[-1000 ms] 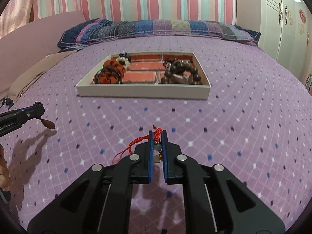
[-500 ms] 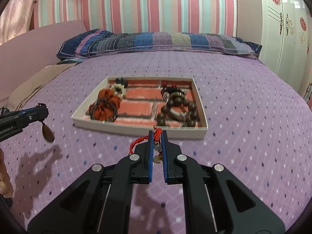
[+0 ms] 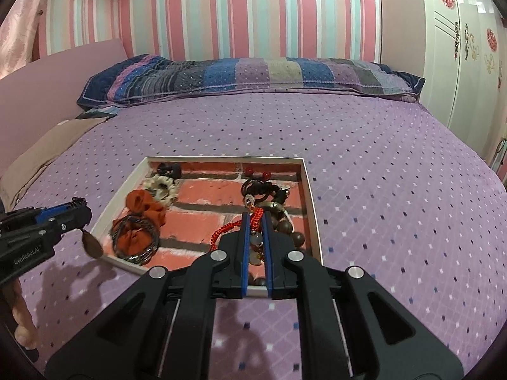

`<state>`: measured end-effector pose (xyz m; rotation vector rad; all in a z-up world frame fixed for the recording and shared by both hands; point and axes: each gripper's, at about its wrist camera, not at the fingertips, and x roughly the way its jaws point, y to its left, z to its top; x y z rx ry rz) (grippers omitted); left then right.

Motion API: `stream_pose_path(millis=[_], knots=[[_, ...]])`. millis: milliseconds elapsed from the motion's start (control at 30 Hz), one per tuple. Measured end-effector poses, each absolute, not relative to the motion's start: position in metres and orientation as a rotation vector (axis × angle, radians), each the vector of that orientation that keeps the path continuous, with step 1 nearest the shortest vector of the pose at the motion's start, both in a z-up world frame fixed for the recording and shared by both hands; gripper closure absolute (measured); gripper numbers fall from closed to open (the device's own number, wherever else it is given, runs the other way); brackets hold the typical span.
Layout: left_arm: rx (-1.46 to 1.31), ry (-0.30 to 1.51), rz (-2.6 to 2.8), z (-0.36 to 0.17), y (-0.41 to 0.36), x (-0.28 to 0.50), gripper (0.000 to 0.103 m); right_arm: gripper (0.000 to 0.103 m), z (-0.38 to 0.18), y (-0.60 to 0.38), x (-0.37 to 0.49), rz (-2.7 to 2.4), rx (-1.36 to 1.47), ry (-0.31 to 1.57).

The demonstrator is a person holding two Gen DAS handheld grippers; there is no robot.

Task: Organize jewelry
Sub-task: 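Carry the amber pendant in the left tool while the right tool carries the red charm to the tray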

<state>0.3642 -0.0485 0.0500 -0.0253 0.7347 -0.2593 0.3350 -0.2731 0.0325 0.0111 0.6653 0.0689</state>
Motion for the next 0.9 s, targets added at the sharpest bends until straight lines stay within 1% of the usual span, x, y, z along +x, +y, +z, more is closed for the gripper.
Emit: stream_pose_path(millis=[267,467,900], knots=[[-0.028,0.79,-0.236,0.016,-0.048,0.399,0.08,0.095,-0.004,-0.282,0.365,0.045,0.019,0.733],[-0.008,0.807,-0.199,-0.01,-0.045,0.403,0.08,0.095,-0.03,-0.285,0.37,0.024,0.009,0.774],[0.012,0.806,-0.188,-0.012,-0.042,0.399,0.079,0.094,-0.049,-0.287,0.375,0.008,-0.001,0.809]])
